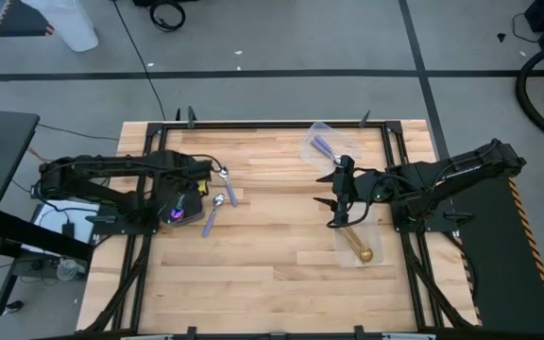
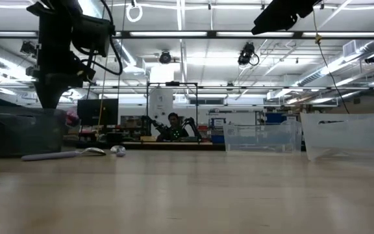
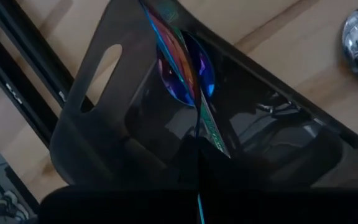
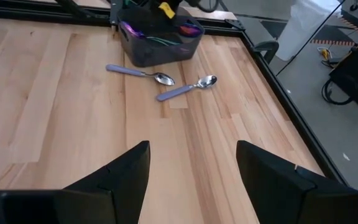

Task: Sort silverware by color (type)
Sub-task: Put the blue spoon into the black bin, then put the purple spoon into the top transparent bin

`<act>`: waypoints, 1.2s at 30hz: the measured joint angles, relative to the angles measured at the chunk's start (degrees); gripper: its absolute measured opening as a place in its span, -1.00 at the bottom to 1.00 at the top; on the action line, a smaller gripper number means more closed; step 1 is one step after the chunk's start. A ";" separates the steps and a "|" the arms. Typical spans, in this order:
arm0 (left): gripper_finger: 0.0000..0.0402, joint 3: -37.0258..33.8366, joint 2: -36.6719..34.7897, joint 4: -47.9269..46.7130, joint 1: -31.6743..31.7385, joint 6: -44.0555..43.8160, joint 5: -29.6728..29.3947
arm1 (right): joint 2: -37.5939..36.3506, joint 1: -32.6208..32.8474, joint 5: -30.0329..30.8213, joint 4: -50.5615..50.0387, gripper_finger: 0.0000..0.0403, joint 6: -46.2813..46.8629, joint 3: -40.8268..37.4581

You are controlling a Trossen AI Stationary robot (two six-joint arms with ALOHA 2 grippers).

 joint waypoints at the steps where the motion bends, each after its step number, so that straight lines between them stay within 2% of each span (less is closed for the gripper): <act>1: -1.00 0.00 0.00 0.10 0.90 0.84 0.52 | 0.00 0.00 0.00 0.00 0.24 0.01 0.00; 14: -0.98 0.00 0.00 3.49 4.85 4.17 1.74 | 0.00 0.00 0.00 -0.02 0.24 0.02 -0.01; 19: -0.87 -0.88 0.02 5.79 4.70 4.48 1.74 | 0.00 0.00 0.00 -0.02 0.24 0.02 -0.02; 24: -0.68 -2.84 0.02 6.05 4.70 4.10 1.71 | 0.00 0.00 0.00 -0.02 0.24 0.02 -0.02; 29: -0.51 -1.73 0.02 6.12 4.63 4.12 1.70 | 0.00 0.00 0.00 0.00 0.24 0.02 -0.02; 36: -0.47 1.96 0.02 6.32 1.98 4.25 1.68 | 0.00 0.00 0.00 -0.02 0.24 0.02 -0.02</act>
